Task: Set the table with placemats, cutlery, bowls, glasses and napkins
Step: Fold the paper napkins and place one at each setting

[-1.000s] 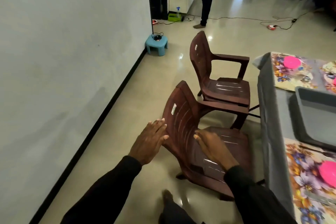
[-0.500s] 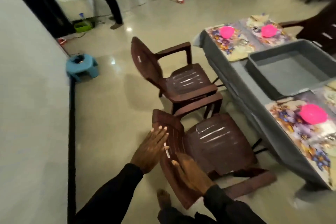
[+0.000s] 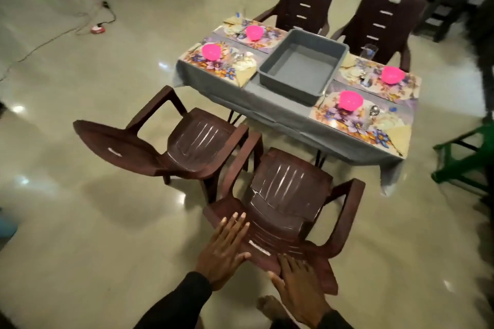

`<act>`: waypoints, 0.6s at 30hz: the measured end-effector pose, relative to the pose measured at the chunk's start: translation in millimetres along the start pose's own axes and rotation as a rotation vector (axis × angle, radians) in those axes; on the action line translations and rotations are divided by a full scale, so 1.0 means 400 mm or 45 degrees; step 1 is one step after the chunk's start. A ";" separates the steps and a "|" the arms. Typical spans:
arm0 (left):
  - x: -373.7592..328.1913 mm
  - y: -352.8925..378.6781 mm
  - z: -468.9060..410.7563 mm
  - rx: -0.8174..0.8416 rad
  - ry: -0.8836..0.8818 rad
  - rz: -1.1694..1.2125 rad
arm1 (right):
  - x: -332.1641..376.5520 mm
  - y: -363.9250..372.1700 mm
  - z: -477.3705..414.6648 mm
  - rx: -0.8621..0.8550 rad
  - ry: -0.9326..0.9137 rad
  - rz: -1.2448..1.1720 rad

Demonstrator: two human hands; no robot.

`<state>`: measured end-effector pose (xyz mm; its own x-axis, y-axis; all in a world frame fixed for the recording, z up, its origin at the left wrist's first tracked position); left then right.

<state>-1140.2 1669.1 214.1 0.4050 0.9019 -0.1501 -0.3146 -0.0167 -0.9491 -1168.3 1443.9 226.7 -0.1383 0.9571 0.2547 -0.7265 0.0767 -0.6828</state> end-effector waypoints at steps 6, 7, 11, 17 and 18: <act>0.051 0.005 0.003 0.109 0.152 0.030 | 0.104 0.026 0.039 -0.304 0.302 -0.037; 0.065 0.001 -0.002 0.117 0.148 0.023 | 0.118 0.030 0.036 -0.339 0.329 -0.041; 0.097 -0.002 -0.024 0.205 0.110 0.021 | 0.136 0.045 0.017 -0.389 0.392 -0.083; 0.100 -0.001 -0.022 0.166 0.086 0.012 | 0.142 0.039 0.018 -0.476 0.416 -0.090; 0.097 -0.005 -0.022 0.155 0.086 0.023 | 0.138 0.039 0.019 -0.500 0.423 -0.091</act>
<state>-1116.4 1700.3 207.7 0.4543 0.8706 -0.1890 -0.4222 0.0236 -0.9062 -1192.5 1496.0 235.4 0.1702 0.9778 0.1225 -0.4103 0.1834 -0.8933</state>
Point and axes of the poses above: each hand's wrist, its own z-axis away from the middle knuckle, its own y-axis out of the palm, x = y × z, the point moved 4 cm from there along -z, towards the middle knuckle, and after that the axes turned 15 degrees about x, right-handed, at the moved point
